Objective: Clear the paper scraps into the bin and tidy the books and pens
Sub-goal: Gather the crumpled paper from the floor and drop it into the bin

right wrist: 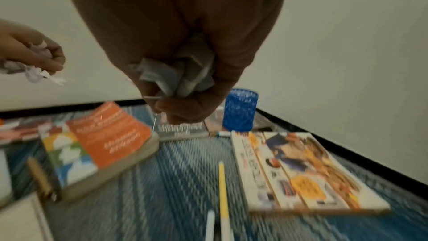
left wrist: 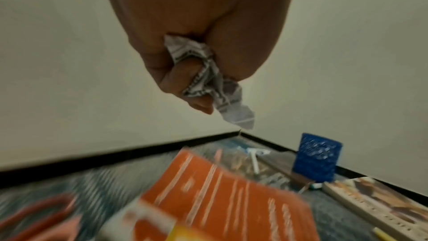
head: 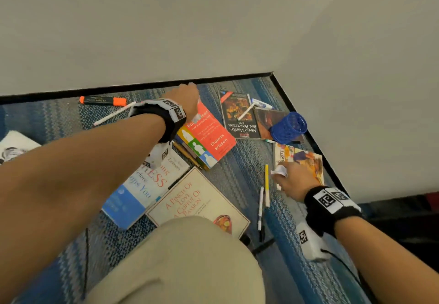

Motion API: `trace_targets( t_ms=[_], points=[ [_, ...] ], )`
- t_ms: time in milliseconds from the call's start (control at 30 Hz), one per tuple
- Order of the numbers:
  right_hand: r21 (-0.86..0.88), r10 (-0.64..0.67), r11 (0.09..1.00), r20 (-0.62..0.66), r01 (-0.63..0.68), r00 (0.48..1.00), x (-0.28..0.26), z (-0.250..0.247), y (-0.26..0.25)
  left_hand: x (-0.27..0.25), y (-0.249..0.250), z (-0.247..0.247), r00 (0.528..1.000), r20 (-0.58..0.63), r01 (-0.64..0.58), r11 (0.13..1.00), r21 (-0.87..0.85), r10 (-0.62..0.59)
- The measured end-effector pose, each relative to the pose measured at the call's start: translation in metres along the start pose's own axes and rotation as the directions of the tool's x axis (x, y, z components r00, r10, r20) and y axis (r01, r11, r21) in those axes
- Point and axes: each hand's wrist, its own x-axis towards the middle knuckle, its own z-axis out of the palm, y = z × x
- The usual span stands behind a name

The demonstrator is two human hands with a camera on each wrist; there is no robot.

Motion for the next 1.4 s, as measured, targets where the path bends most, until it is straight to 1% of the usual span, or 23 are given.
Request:
trace_targets(
  t_ms=[100, 167, 233, 333, 433, 567, 667, 767, 800, 833, 900, 933, 967, 1000, 1033, 1100, 1133, 1167, 1200, 1233, 1267, 1333, 1400],
  points=[
    [0.062, -0.048, 0.997, -0.106, 0.055, 0.993, -0.007, -0.039, 0.008, -0.006, 0.053, -0.032, 0.985, -0.058, -0.167, 0.984, -0.056, 0.164],
    [0.135, -0.097, 0.983, -0.203, 0.126, 0.974, -0.018, -0.061, 0.018, -0.015, 0.099, -0.050, 0.956, -0.122, -0.275, 0.959, -0.061, 0.266],
    [0.312, -0.098, 0.930, -0.302, 0.196, 0.948, -0.037, -0.074, 0.037, -0.030, 0.154, -0.058, 0.905, -0.123, -0.415, 0.909, -0.039, 0.407],
    [0.459, -0.017, 0.859, -0.415, 0.226, 0.910, -0.069, -0.082, 0.087, -0.060, 0.240, -0.054, 0.806, -0.006, -0.592, 0.806, 0.000, 0.592],
    [0.593, 0.105, 0.784, -0.417, 0.183, 0.903, -0.102, -0.087, 0.154, -0.091, 0.323, -0.039, 0.752, 0.061, -0.658, 0.753, 0.012, 0.656],
    [0.815, 0.283, 0.540, -0.412, 0.212, 0.866, -0.168, -0.096, 0.236, -0.133, 0.428, -0.012, 0.698, 0.034, -0.710, 0.697, -0.096, 0.715],
    [0.839, 0.374, 0.493, -0.444, 0.231, 0.814, -0.220, -0.098, 0.285, -0.168, 0.498, 0.011, 0.644, -0.001, -0.752, 0.633, -0.183, 0.765],
    [0.845, 0.503, 0.494, -0.471, 0.207, 0.725, -0.260, -0.093, 0.338, -0.203, 0.562, 0.033, 0.589, -0.081, -0.801, 0.568, -0.189, 0.804],
    [0.840, 0.558, 0.514, -0.480, 0.173, 0.677, -0.271, -0.089, 0.356, -0.213, 0.581, 0.038, 0.580, -0.126, -0.809, 0.553, -0.198, 0.804],
    [0.833, 0.617, 0.538, -0.495, 0.131, 0.612, -0.279, -0.085, 0.375, -0.222, 0.600, 0.043, 0.576, -0.168, -0.814, 0.541, -0.214, 0.800],
    [0.838, 0.717, 0.543, -0.497, 0.056, 0.488, -0.292, -0.080, 0.407, -0.234, 0.634, 0.057, 0.593, -0.209, -0.801, 0.541, -0.257, 0.778],
    [0.856, 0.763, 0.516, -0.471, 0.023, 0.443, -0.296, -0.079, 0.419, -0.238, 0.649, 0.066, 0.610, -0.202, -0.785, 0.551, -0.282, 0.766],
    [0.886, 0.804, 0.464, -0.419, -0.003, 0.421, -0.297, -0.076, 0.431, -0.242, 0.663, 0.076, 0.634, -0.184, -0.762, 0.568, -0.311, 0.751],
    [0.925, 0.840, 0.380, -0.338, -0.017, 0.425, -0.298, -0.074, 0.440, -0.244, 0.674, 0.088, 0.664, -0.159, -0.731, 0.589, -0.345, 0.731],
    [0.956, 0.856, 0.294, -0.259, -0.010, 0.447, -0.296, -0.070, 0.448, -0.246, 0.683, 0.099, 0.700, -0.109, -0.684, 0.619, -0.387, 0.706],
    [0.984, 0.829, 0.178, -0.164, 0.026, 0.535, -0.291, -0.064, 0.452, -0.246, 0.693, 0.118, 0.768, 0.069, -0.547, 0.708, -0.446, 0.637],
    [0.986, 0.791, 0.161, -0.151, 0.036, 0.592, -0.290, -0.062, 0.451, -0.243, 0.694, 0.126, 0.780, 0.155, -0.500, 0.752, -0.428, 0.607],
    [0.983, 0.746, 0.176, -0.163, 0.045, 0.645, -0.288, -0.060, 0.453, -0.242, 0.693, 0.131, 0.783, 0.213, -0.478, 0.784, -0.395, 0.585],
    [0.979, 0.712, 0.203, -0.172, 0.035, 0.681, -0.288, -0.061, 0.450, -0.238, 0.690, 0.136, 0.782, 0.233, -0.481, 0.797, -0.364, 0.578],
    [0.970, 0.702, 0.242, -0.184, 0.012, 0.688, -0.287, -0.061, 0.450, -0.235, 0.686, 0.136, 0.781, 0.224, -0.495, 0.796, -0.348, 0.583],
    [0.960, 0.713, 0.280, -0.193, -0.021, 0.674, -0.286, -0.062, 0.452, -0.231, 0.682, 0.135, 0.784, 0.197, -0.505, 0.789, -0.350, 0.589],
    [0.919, 0.728, 0.380, -0.229, -0.103, 0.646, -0.284, -0.063, 0.455, -0.225, 0.672, 0.126, 0.798, 0.082, -0.528, 0.758, -0.383, 0.598],
    [0.774, 0.680, 0.588, -0.316, -0.234, 0.662, -0.282, -0.066, 0.449, -0.220, 0.660, 0.107, 0.777, -0.015, -0.586, 0.715, -0.381, 0.629]
  ],
)
